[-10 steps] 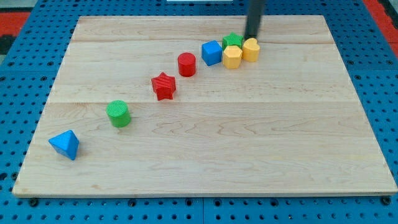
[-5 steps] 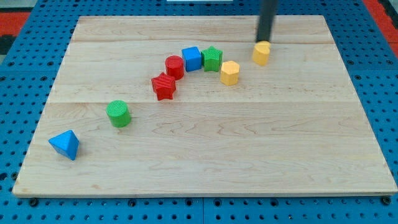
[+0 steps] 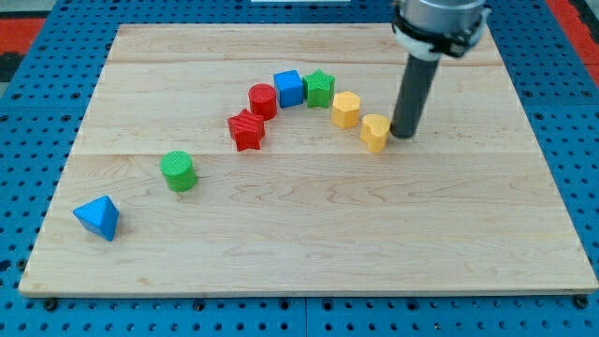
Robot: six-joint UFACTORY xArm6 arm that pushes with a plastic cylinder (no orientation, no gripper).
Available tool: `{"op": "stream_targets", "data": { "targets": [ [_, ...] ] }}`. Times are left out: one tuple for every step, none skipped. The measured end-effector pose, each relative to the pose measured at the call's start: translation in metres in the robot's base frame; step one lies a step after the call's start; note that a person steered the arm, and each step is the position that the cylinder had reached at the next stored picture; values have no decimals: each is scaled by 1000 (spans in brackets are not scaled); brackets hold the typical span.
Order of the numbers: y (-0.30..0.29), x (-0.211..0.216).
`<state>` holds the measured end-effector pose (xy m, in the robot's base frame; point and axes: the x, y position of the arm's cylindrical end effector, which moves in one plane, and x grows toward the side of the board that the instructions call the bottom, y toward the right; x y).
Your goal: Slide the yellow heart to the bottom right
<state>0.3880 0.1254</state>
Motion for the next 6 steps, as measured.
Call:
{"op": "stream_targets", "data": {
  "targets": [
    [-11, -29],
    [-62, 11],
    [-23, 29],
    [17, 60],
    [-9, 54],
    [-9, 69]
  ]
}}
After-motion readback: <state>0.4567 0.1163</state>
